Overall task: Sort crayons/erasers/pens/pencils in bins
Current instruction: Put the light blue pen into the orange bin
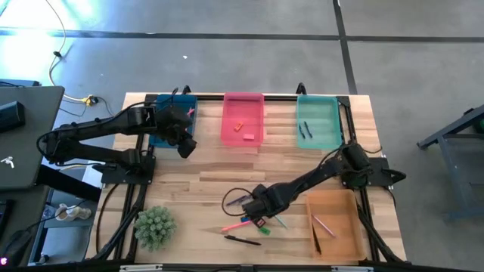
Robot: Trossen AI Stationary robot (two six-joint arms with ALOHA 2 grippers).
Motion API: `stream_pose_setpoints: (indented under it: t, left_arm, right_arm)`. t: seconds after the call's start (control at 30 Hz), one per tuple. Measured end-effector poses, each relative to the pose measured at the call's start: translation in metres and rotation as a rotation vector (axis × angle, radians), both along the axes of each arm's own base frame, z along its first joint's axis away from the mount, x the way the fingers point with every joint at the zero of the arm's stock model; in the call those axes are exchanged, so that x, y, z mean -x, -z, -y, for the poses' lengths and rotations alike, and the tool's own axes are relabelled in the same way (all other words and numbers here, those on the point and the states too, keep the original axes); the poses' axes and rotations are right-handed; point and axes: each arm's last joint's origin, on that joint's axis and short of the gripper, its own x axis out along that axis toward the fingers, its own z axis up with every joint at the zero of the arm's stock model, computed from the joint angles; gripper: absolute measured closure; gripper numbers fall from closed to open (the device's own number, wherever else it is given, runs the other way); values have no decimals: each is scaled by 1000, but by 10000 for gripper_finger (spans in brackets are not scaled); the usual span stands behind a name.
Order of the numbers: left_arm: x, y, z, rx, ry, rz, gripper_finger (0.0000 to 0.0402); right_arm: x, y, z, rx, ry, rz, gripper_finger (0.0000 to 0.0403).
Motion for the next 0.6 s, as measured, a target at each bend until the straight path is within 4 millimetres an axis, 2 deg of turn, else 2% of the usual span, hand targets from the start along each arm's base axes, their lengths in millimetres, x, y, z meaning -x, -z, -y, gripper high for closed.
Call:
stream_pose_setpoints:
  t: [0.3,0.6]
  left_arm:
    - [0,0,0,-37,57,-12,245]
    - [-1,-1,-1,-78,112,-11,245]
  right_arm:
    - [10,-27,-9,25,68,96,392]
    - [27,-60,-13,135,160,228,391]
